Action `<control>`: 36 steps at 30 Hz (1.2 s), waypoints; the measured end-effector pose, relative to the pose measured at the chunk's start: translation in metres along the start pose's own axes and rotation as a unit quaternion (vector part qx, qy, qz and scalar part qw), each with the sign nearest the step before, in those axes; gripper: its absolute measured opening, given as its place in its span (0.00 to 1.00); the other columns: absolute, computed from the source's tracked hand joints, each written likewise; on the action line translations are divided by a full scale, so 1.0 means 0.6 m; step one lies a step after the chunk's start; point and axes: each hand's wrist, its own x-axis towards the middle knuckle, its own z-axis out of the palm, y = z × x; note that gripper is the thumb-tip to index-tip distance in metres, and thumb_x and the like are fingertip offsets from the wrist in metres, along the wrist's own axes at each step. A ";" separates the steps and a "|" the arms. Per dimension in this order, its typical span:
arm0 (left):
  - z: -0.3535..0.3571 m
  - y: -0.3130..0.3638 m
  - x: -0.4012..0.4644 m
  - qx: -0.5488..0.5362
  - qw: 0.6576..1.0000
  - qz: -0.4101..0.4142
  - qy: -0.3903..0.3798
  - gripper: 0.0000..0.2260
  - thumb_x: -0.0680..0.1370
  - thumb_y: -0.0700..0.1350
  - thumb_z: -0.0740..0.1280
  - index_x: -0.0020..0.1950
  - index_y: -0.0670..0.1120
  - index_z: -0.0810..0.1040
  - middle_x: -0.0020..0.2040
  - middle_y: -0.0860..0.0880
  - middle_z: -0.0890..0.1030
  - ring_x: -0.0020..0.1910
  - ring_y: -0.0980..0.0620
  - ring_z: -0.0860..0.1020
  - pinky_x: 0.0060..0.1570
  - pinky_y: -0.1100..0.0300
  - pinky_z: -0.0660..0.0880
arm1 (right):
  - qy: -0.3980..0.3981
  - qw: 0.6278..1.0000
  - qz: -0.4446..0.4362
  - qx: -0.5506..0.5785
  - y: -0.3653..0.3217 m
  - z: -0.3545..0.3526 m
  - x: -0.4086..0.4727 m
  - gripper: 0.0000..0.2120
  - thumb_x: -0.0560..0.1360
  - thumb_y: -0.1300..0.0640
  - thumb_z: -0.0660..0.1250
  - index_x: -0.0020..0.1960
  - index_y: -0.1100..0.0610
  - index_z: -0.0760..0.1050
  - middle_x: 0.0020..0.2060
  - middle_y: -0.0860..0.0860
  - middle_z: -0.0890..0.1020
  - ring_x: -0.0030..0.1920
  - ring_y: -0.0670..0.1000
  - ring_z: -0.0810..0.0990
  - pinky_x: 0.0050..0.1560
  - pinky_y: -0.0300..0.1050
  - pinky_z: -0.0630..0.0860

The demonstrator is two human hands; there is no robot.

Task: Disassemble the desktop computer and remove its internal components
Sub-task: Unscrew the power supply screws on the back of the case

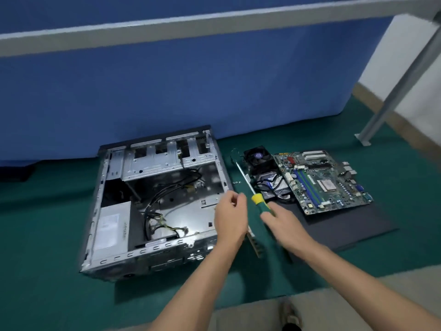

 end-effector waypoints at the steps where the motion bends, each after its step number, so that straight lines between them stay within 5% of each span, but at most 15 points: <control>1: -0.024 -0.005 -0.011 -0.037 0.999 -0.021 -0.013 0.10 0.77 0.45 0.60 0.35 0.46 0.71 0.31 0.51 0.74 0.30 0.52 0.70 0.33 0.57 0.67 | 0.009 0.999 -0.005 0.035 -0.018 0.016 -0.024 0.09 0.72 0.53 0.58 0.38 0.58 0.66 0.32 0.53 0.75 0.33 0.53 0.72 0.36 0.48 0.67; 8: -0.215 -0.064 -0.082 -0.243 0.958 -0.120 -0.093 0.09 0.77 0.33 0.57 0.50 0.39 0.76 0.41 0.43 0.82 0.35 0.49 0.75 0.34 0.58 0.74 | 0.013 0.996 0.005 0.090 -0.119 0.181 -0.168 0.07 0.64 0.52 0.55 0.32 0.55 0.65 0.24 0.48 0.71 0.25 0.50 0.67 0.29 0.43 0.64; 15: -0.339 -0.133 -0.122 -0.400 0.899 -0.164 -0.068 0.07 0.77 0.32 0.58 0.49 0.39 0.74 0.42 0.41 0.83 0.36 0.47 0.82 0.35 0.56 0.80 | -0.023 0.996 0.041 0.077 -0.130 0.298 -0.240 0.20 0.73 0.42 0.63 0.33 0.58 0.71 0.24 0.49 0.71 0.23 0.50 0.69 0.26 0.42 0.65; 22: -0.374 -0.209 -0.145 -0.356 0.914 -0.186 -0.054 0.06 0.82 0.36 0.54 0.52 0.41 0.69 0.42 0.40 0.82 0.31 0.46 0.82 0.28 0.56 0.79 | -0.041 0.979 0.101 0.175 -0.110 0.398 -0.287 0.17 0.77 0.49 0.63 0.34 0.58 0.73 0.23 0.51 0.69 0.19 0.48 0.66 0.19 0.36 0.62; 36: -0.393 -0.207 -0.118 -0.250 0.947 -0.186 -0.078 0.16 0.80 0.35 0.57 0.68 0.41 0.63 0.51 0.41 0.81 0.31 0.44 0.82 0.25 0.54 0.78 | -0.033 0.940 0.192 0.280 -0.142 0.448 -0.303 0.19 0.78 0.44 0.59 0.38 0.58 0.73 0.25 0.51 0.72 0.20 0.52 0.68 0.20 0.36 0.61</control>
